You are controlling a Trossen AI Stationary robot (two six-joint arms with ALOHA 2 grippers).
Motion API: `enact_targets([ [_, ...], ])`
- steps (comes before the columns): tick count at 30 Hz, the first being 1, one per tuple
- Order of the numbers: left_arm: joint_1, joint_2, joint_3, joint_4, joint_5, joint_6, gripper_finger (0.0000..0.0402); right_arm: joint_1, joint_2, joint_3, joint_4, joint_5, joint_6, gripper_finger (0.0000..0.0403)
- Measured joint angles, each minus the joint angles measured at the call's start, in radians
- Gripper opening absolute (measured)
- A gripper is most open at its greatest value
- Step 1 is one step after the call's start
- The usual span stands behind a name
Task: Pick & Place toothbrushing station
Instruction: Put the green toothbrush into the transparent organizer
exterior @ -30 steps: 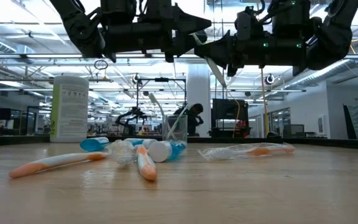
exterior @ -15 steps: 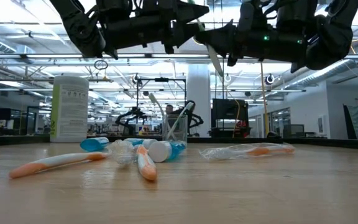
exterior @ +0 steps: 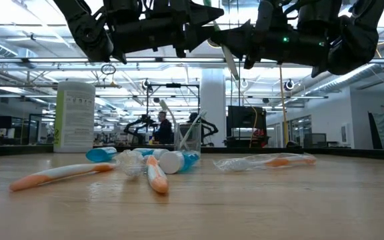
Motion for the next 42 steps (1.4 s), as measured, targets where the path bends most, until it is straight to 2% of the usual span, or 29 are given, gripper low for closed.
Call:
enact_targets([
  [20, 0.011, 0.000, 0.001, 0.046, -0.021, 0.026, 0.0279, 0.000, 0.000, 0.000, -0.002, 0.001, 0.000, 0.0010],
  [32, 0.015, 0.000, 0.001, 0.048, -0.018, 0.018, 0.0148, 0.000, 0.000, 0.000, -0.002, 0.001, 0.000, 0.0010],
  [42, 0.014, 0.000, 0.001, 0.047, -0.011, 0.022, 0.0081, -0.001, 0.000, 0.000, -0.005, 0.003, 0.001, 0.0010],
])
